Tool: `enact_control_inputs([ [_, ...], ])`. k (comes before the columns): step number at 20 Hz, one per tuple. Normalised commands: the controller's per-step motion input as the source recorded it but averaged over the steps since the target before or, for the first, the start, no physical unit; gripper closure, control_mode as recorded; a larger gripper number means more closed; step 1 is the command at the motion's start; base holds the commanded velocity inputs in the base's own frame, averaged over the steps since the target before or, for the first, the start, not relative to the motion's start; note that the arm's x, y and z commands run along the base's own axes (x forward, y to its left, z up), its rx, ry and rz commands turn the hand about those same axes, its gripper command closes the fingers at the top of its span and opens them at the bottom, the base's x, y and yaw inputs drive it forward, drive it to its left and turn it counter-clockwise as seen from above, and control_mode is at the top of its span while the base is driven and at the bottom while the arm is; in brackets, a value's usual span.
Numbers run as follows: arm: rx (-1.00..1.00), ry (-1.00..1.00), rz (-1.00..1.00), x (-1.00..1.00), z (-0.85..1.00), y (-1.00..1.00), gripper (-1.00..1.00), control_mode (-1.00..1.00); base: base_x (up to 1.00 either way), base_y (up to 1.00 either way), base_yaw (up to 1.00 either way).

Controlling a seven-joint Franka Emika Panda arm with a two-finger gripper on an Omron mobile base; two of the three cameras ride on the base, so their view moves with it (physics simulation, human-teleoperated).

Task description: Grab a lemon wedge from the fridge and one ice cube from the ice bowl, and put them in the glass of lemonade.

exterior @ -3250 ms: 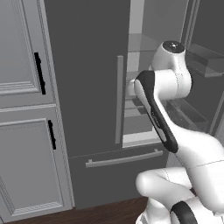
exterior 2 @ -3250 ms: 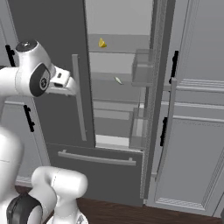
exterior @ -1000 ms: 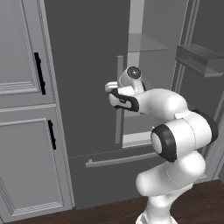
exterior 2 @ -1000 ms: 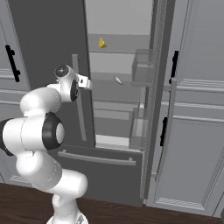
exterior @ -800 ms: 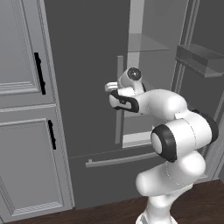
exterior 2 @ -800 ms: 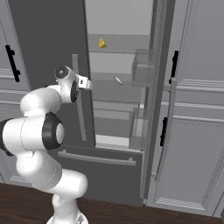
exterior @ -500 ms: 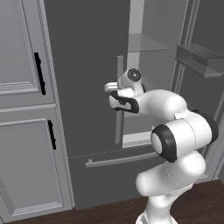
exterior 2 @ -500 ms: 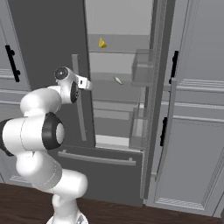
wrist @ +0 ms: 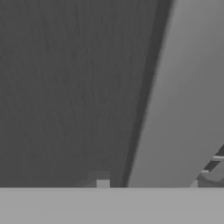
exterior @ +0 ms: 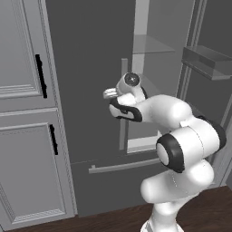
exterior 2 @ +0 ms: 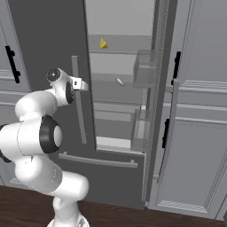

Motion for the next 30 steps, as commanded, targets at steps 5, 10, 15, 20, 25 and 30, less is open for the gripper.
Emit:
enact_control_inputs([
  [5,-0.09,0.06,0.14,-0.67,0.21,1.00,1.00,-1.00,0.00,0.00,0.00],
  [10,-0.06,0.06,0.18,-0.93,0.47,1.00,1.00,-1.00,0.00,0.00,0.00],
  [15,-0.01,0.07,0.21,-1.00,0.72,1.00,1.00,-1.00,0.00,0.00,0.00],
  [20,0.00,0.02,0.21,-1.00,0.75,0.92,1.00,-1.00,0.00,0.00,0.00],
  [25,0.00,-0.02,0.13,-0.93,0.99,0.35,1.00,-1.00,0.00,0.00,0.00],
  [30,0.04,-0.04,0.00,-0.74,1.00,-0.13,1.00,-1.00,0.00,0.00,0.00],
])
